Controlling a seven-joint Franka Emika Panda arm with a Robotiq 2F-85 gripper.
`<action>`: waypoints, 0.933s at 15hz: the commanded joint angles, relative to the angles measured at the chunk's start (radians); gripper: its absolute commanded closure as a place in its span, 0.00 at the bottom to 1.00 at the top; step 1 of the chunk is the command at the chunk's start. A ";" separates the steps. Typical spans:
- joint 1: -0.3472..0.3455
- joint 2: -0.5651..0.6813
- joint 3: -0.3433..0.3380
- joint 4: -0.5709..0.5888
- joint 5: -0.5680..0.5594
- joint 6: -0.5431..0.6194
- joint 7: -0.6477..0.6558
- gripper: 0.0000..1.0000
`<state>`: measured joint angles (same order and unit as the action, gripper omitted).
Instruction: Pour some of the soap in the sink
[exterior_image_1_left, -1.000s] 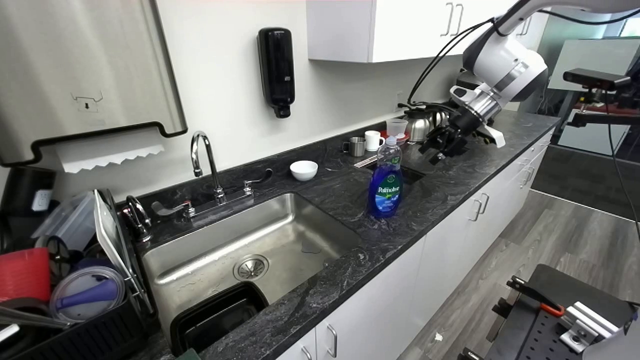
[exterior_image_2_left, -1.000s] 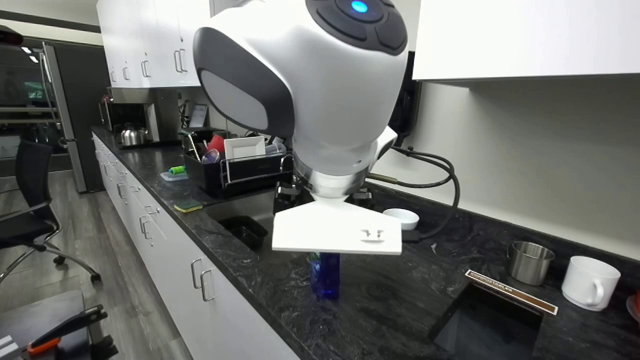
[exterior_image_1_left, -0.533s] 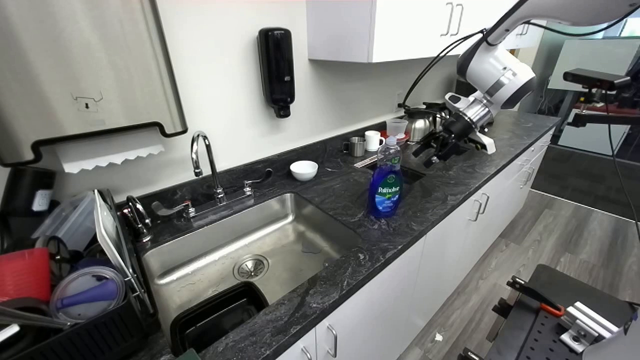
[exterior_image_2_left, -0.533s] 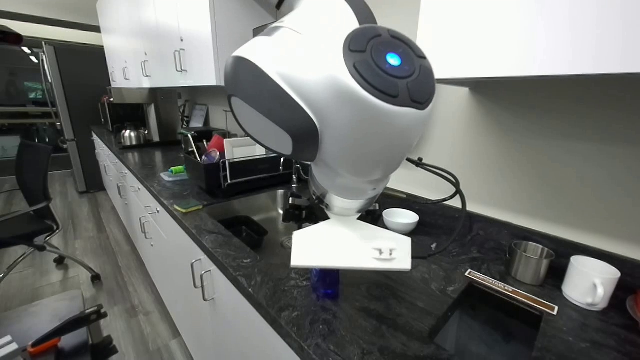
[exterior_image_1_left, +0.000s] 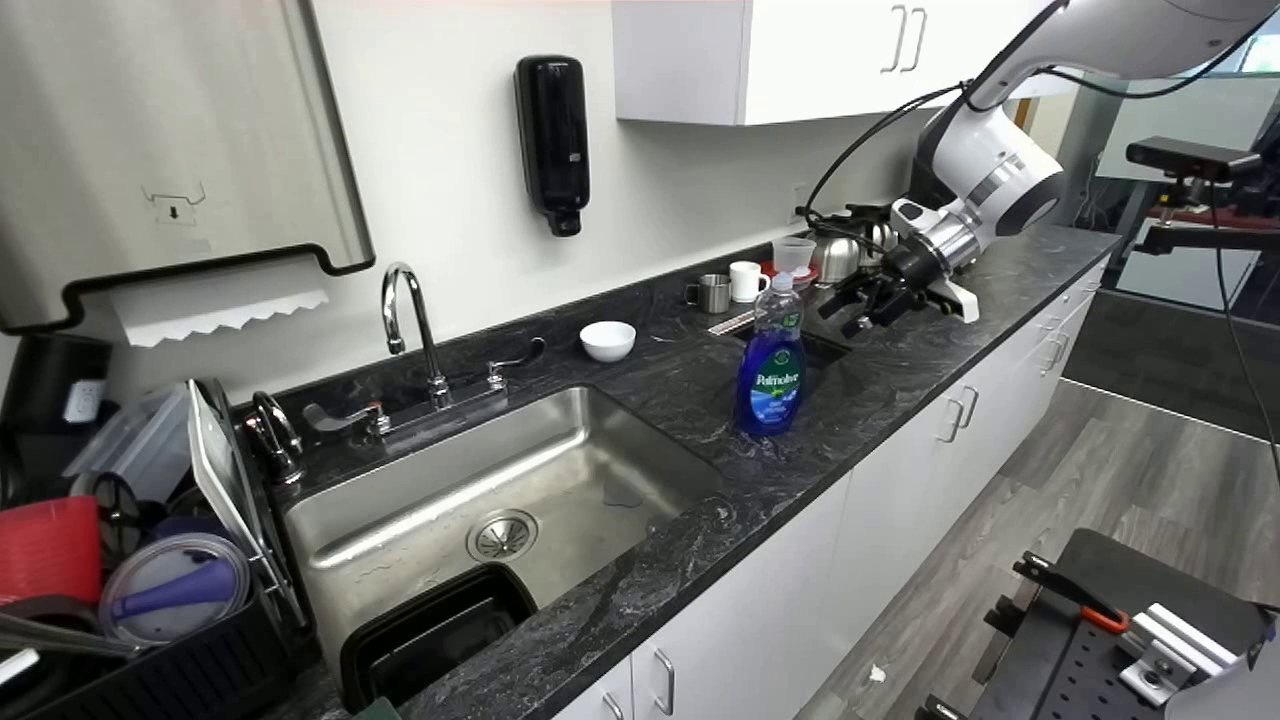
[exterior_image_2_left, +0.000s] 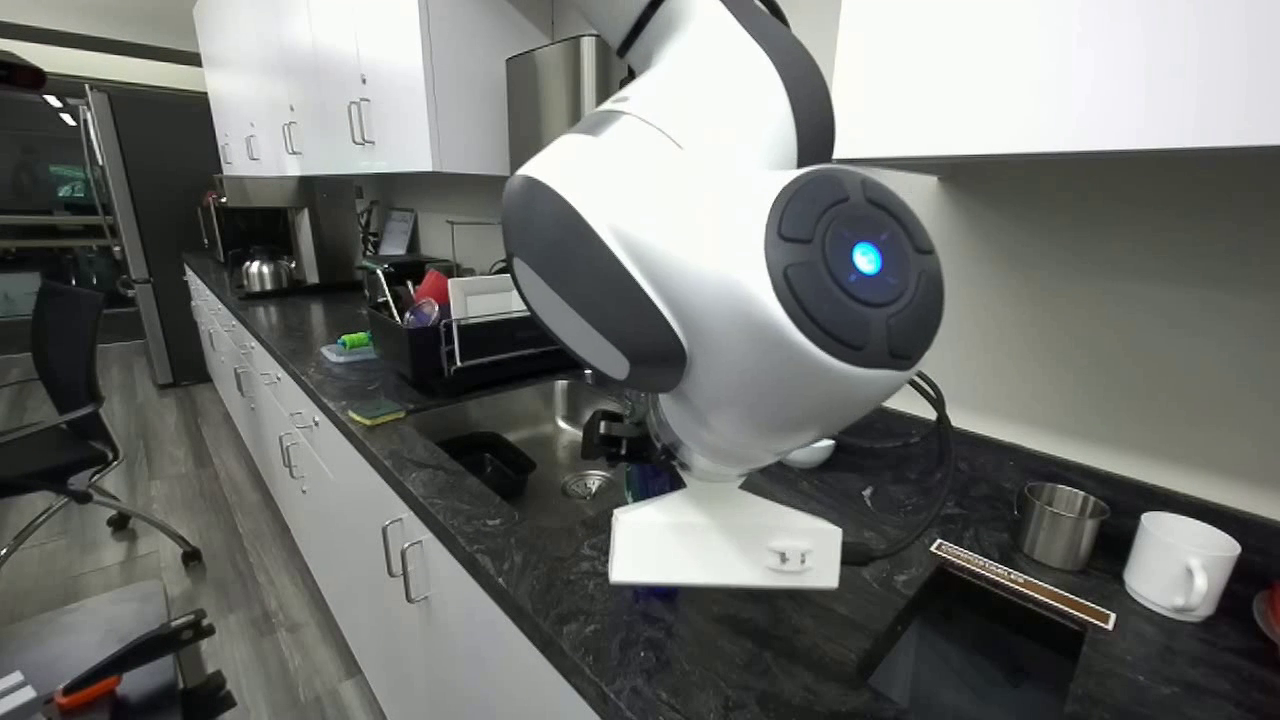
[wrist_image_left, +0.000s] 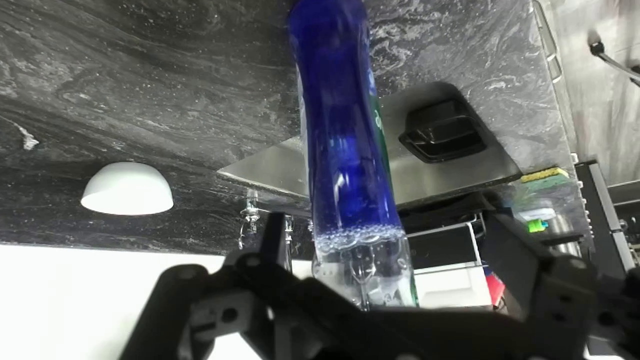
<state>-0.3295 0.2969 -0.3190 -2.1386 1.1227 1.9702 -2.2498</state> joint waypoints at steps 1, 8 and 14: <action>-0.036 0.045 0.027 0.037 0.044 -0.062 -0.063 0.00; -0.032 0.083 0.047 0.051 0.094 -0.108 -0.128 0.00; -0.015 0.077 0.038 0.046 0.084 -0.084 -0.077 0.00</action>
<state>-0.3377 0.3737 -0.2884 -2.0945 1.2102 1.8854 -2.3290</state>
